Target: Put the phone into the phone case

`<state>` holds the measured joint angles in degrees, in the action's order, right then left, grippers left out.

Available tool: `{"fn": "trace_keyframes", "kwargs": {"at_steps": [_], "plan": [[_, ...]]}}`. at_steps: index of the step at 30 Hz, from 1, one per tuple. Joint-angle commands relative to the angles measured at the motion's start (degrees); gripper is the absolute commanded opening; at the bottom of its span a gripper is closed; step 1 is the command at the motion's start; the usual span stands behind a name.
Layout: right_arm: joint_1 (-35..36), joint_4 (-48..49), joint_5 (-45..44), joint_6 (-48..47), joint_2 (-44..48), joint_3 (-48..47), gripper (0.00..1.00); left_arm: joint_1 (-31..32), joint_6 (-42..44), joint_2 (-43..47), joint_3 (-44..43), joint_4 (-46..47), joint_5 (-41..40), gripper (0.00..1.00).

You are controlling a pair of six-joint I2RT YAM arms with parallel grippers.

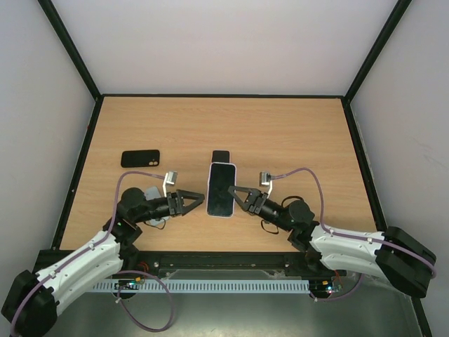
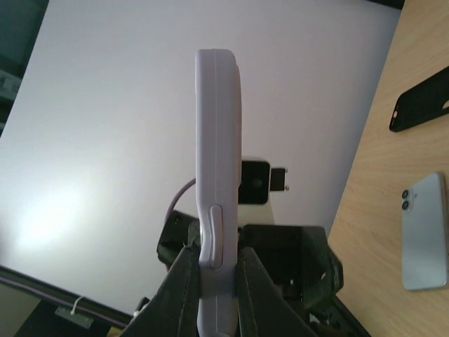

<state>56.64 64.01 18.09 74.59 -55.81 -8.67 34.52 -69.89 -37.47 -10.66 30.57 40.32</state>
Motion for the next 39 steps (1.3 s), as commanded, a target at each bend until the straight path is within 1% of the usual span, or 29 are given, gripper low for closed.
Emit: {"fn": "trace_keyframes", "kwargs": {"at_steps": [1,8,12,16,18,19,21,22,23,25,27,30,32,39], "plan": [[0.16,3.30,-5.53,-0.18,1.52,-2.03,0.02,1.92,-3.27,0.81,1.06,7.93,0.13,0.76],[0.19,3.56,-6.70,-0.03,-0.48,-2.86,0.02,3.47,-4.37,1.26,1.50,11.68,0.23,0.79],[0.14,5.47,-6.51,0.57,-2.36,-2.94,0.02,3.88,-3.16,1.86,1.37,10.71,-0.87,0.81],[0.14,8.17,-6.30,1.41,-4.86,-3.03,0.02,4.18,-2.26,0.06,1.26,10.24,-1.25,0.81],[0.15,9.29,-6.26,1.73,-6.06,-3.26,0.02,4.55,-1.63,-0.69,0.85,9.73,-1.63,0.79],[0.14,10.04,-6.23,1.96,-6.67,-3.27,0.02,4.77,-0.76,-0.99,0.38,8.03,-1.97,0.77],[0.17,11.33,-6.08,2.29,-7.58,-3.24,0.02,5.10,1.35,-1.36,-0.75,4.39,-3.14,0.72],[0.17,11.79,-6.04,2.44,-7.90,-3.17,0.02,5.18,1.97,-1.26,-0.92,3.24,-3.54,0.67],[0.14,12.07,-6.04,2.60,-8.17,-3.09,0.02,5.20,2.24,-1.07,-1.06,2.29,-3.97,0.60],[0.21,12.20,-6.07,2.75,-8.43,-2.79,0.02,5.20,3.02,-0.64,-1.63,-0.12,-4.98,0.41],[0.18,12.05,-6.37,2.64,-8.21,-2.23,0.02,5.20,3.96,-0.61,-2.53,-3.05,-5.76,0.26],[0.18,10.81,-6.89,1.90,-7.76,-1.70,0.02,5.20,6.74,-1.29,-4.48,-8.31,-6.84,0.08],[0.15,8.74,-6.51,0.71,-7.82,-1.94,0.02,5.16,8.91,-1.82,-5.98,-12.81,-7.94,0.02],[0.16,3.61,-7.53,-1.69,-6.36,-1.24,0.02,5.12,14.05,-4.75,-12.57,-24.32,-11.06,0.02]]}}
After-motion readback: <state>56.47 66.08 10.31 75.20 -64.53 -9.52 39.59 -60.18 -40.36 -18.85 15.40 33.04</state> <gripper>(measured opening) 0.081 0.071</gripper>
